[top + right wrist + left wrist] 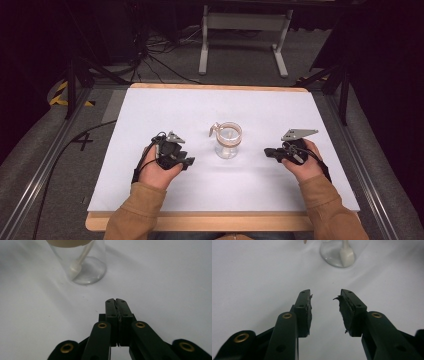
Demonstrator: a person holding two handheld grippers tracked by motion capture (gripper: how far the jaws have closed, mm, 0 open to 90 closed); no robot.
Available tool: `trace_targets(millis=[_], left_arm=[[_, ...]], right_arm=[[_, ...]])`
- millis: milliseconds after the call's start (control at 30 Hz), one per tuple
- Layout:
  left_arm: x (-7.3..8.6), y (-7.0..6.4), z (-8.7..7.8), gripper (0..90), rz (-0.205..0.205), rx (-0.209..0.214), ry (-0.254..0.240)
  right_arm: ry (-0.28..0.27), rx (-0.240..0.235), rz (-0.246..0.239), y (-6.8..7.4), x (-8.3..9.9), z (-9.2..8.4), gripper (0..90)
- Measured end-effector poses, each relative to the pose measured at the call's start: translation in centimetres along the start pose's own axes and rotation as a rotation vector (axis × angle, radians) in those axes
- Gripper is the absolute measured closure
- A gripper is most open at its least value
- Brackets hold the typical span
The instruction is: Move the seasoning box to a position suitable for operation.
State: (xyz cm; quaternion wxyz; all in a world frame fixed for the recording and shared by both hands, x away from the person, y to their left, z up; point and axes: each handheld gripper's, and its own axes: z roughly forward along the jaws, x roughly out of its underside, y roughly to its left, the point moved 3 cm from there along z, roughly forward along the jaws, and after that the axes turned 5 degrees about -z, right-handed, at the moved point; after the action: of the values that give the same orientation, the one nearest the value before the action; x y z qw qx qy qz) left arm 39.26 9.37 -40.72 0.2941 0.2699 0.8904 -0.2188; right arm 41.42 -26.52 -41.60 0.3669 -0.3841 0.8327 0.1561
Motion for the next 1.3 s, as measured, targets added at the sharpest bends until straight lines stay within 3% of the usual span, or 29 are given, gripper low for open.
trace_targets(millis=[100,167,200,233,267,467,733,900,1100,1300], left_arm=[[-0.3,0.3,0.3,62.8,0.006,0.006,0.01],[-0.4,0.4,0.6,54.5,0.017,0.001,0.012],[-0.5,0.5,1.1,56.6,0.032,-0.02,0.034],[-0.5,0.5,1.3,60.1,0.023,-0.006,0.042],[-0.7,0.6,1.4,63.5,0.008,0.018,0.037],[-1.6,0.8,1.0,74.4,0.01,0.04,0.01],[-2.3,1.2,1.0,69.4,0.035,0.041,0.001],[-2.3,1.5,1.1,68.3,0.062,0.03,-0.026],[-2.3,1.5,1.2,65.7,0.053,0.068,-0.029],[-2.2,1.6,1.0,62.6,0.042,0.068,-0.036]], right_arm=[[0.008,-0.001,-0.023,0.2,0.0,0.2,90.0],[0.006,0.0,-0.032,0.2,0.0,0.1,90.0],[0.003,-0.001,-0.031,0.3,0.0,0.0,90.0],[0.002,-0.001,-0.033,0.3,0.0,0.0,90.0],[-0.003,-0.001,-0.034,0.4,-0.1,-0.1,90.0],[-0.026,-0.047,-0.028,0.6,-0.7,0.9,90.0],[-0.019,-0.064,-0.034,0.5,-2.6,3.1,90.0],[-0.019,-0.057,-0.013,0.2,-3.5,4.2,90.0],[-0.022,-0.068,-0.011,0.2,-4.1,5.9,90.0],[-0.019,-0.053,-0.009,-0.1,-4.5,7.2,90.0]])
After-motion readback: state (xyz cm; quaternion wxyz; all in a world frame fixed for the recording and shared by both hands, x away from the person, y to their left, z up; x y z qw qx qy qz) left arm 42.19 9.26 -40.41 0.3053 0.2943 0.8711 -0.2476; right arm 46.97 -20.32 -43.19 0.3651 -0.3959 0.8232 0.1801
